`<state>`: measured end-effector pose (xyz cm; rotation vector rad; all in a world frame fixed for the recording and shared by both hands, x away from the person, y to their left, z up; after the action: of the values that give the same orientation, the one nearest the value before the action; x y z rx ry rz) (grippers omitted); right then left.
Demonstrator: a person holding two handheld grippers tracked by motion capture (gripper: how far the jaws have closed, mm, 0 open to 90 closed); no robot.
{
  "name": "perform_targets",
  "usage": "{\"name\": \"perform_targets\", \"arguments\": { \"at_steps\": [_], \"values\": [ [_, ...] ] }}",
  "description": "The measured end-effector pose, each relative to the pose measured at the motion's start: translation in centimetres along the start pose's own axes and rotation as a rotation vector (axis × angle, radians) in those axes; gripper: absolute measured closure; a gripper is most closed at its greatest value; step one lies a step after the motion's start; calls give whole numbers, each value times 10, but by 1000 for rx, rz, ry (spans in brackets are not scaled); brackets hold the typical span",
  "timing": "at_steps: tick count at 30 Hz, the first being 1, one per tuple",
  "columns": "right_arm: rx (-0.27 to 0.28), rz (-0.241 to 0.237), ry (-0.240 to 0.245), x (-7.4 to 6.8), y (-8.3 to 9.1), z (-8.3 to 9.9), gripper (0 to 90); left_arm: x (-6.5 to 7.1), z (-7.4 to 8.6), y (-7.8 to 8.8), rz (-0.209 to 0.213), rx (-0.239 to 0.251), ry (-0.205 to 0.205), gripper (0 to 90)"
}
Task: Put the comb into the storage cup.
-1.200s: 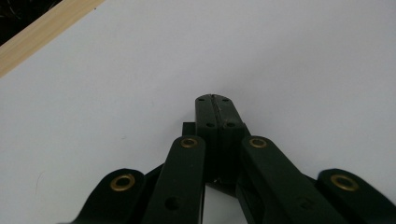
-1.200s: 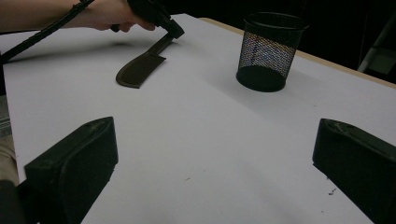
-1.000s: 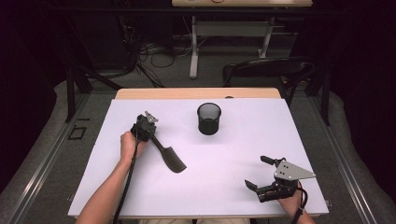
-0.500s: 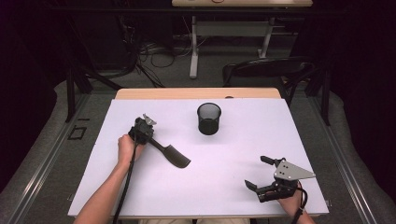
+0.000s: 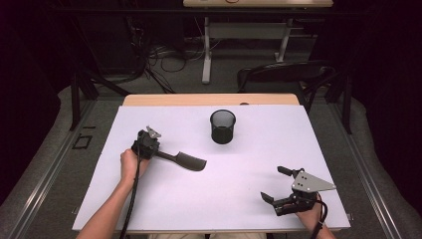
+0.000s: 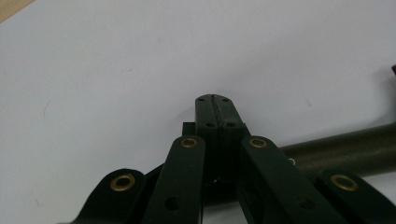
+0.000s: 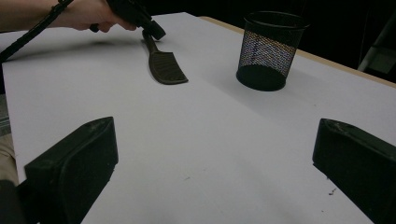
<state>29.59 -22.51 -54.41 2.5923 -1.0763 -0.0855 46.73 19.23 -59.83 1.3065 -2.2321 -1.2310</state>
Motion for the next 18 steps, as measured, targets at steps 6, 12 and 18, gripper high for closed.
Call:
{"name": "perform_targets", "arguments": {
  "at_steps": [6,12,18],
  "values": [
    [-1,0,1,0,0,0,0,4,4,7,3,6,0,900],
    [-1,1,6,0,0,0,0,5,10,10,3,-3,0,900],
    [-1,2,6,0,0,0,0,9,14,15,13,-2,-1,900]
  ]
}}
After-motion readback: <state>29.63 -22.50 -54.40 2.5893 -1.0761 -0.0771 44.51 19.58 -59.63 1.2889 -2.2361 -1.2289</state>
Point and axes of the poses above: each handheld gripper's, and its own axes: y roughly backward along the jaws, z roughly out of its underside, x roughly to its right, the point moved 6 cm from there along -y, roughly forward along the jaws, and after that the axes turned 4 degrees about z, right-handed, at the moved point
